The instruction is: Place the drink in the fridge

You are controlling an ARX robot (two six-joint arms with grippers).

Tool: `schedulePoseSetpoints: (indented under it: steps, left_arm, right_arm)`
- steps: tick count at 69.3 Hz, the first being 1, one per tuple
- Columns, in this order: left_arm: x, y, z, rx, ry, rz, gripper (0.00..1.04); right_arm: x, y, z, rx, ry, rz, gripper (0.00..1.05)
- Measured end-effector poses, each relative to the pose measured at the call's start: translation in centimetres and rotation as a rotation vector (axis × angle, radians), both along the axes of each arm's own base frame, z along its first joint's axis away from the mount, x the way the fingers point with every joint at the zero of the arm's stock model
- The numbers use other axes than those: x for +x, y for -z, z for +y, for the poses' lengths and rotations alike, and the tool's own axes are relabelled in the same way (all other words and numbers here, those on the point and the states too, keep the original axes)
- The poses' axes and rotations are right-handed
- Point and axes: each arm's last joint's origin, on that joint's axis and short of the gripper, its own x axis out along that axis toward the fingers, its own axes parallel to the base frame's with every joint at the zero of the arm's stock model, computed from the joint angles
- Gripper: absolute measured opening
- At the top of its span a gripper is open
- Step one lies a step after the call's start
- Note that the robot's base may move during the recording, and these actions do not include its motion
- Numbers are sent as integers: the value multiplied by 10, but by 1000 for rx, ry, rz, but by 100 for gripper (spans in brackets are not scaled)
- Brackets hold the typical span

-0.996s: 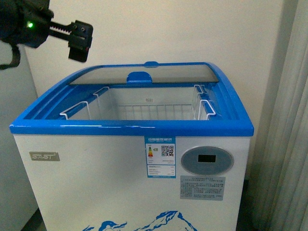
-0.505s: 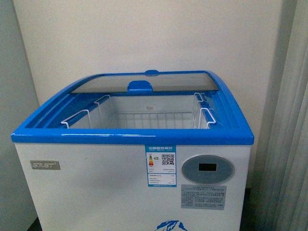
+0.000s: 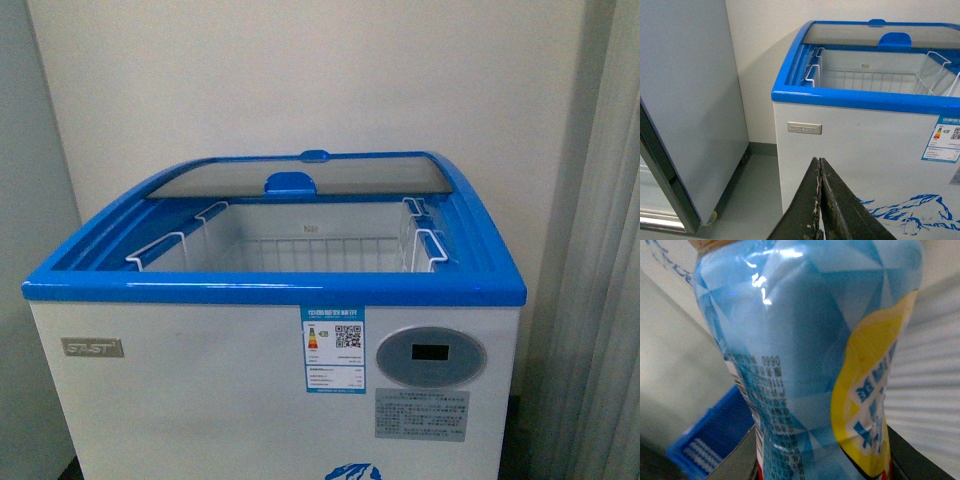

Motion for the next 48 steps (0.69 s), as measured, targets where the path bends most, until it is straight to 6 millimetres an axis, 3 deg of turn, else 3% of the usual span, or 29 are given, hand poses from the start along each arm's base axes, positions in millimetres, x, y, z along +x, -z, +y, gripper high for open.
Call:
schedulePoseSetpoints:
  steps: [10, 21, 32, 48]
  left_arm:
    - [-6, 6, 0, 0, 0, -1, 3]
    - [-11, 12, 0, 0, 0, 1, 3]
    - [-16, 16, 0, 0, 0, 0, 3]
    - [-21, 23, 0, 0, 0, -14, 3]
  right_arm:
    - [69, -10, 33, -252, -189, -6, 39]
    - [137, -8, 70, -380, -244, 3, 39]
    - [186, 11, 104, -397, -282, -2, 39]
    - [223, 37, 146, -394, -325, 11, 39]
